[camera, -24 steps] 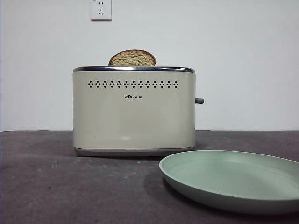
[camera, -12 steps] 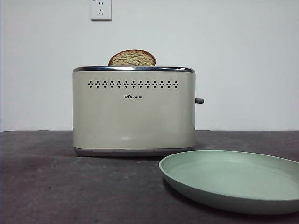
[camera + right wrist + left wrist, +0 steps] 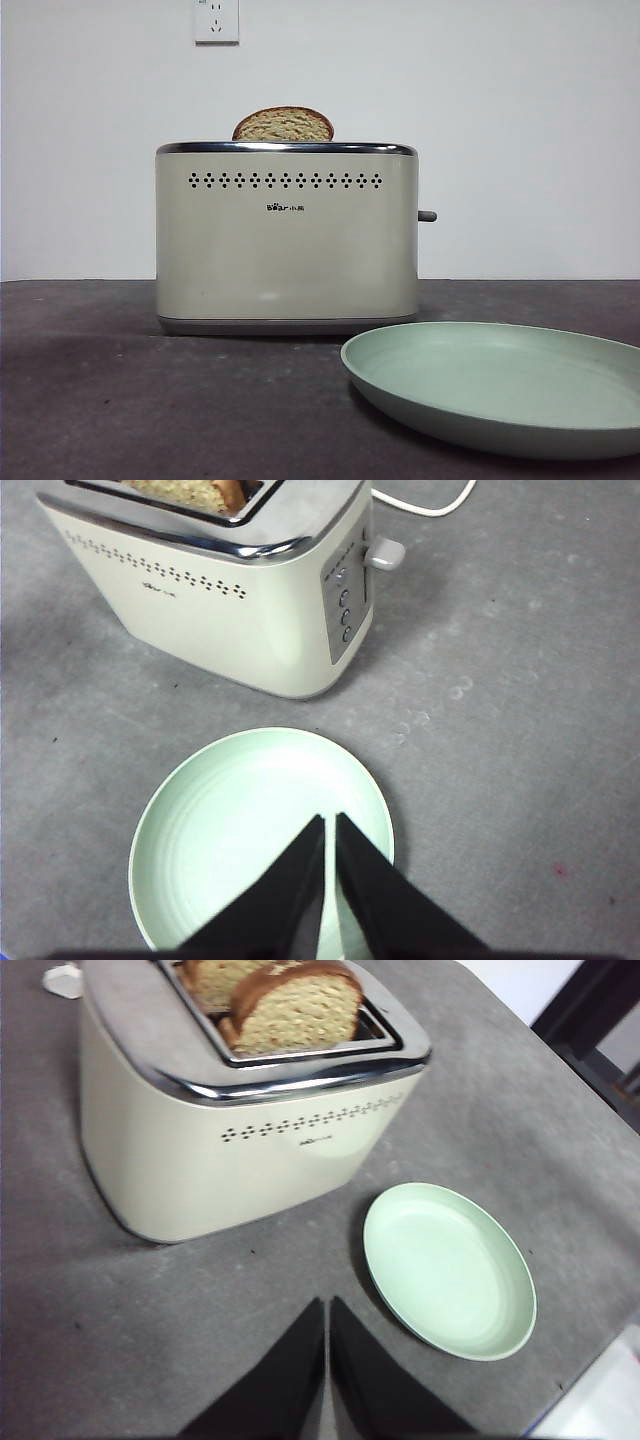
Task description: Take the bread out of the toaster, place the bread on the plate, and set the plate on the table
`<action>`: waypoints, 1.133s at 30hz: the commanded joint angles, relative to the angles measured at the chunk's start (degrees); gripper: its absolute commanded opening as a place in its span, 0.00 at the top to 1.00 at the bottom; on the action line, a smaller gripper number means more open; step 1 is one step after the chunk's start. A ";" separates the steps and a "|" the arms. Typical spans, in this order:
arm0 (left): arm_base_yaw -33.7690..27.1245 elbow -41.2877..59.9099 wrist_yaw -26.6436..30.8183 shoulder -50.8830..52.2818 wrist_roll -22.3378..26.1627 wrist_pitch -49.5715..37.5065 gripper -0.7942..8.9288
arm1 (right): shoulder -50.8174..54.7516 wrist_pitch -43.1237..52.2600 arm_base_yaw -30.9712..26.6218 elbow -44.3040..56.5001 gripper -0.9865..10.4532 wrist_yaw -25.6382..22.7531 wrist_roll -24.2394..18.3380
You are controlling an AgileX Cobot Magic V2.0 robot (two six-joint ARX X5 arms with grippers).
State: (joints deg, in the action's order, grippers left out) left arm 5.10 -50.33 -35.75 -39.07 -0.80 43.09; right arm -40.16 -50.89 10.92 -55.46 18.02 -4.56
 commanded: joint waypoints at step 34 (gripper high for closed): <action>11.08 -25.70 3.04 -35.56 10.54 -16.02 0.48 | -0.24 -1.05 0.26 -1.03 0.60 -3.96 1.55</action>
State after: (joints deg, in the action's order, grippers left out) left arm 15.84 -73.93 -32.91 -72.82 7.27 27.44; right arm -40.16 -52.10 10.94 -55.46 14.06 -3.60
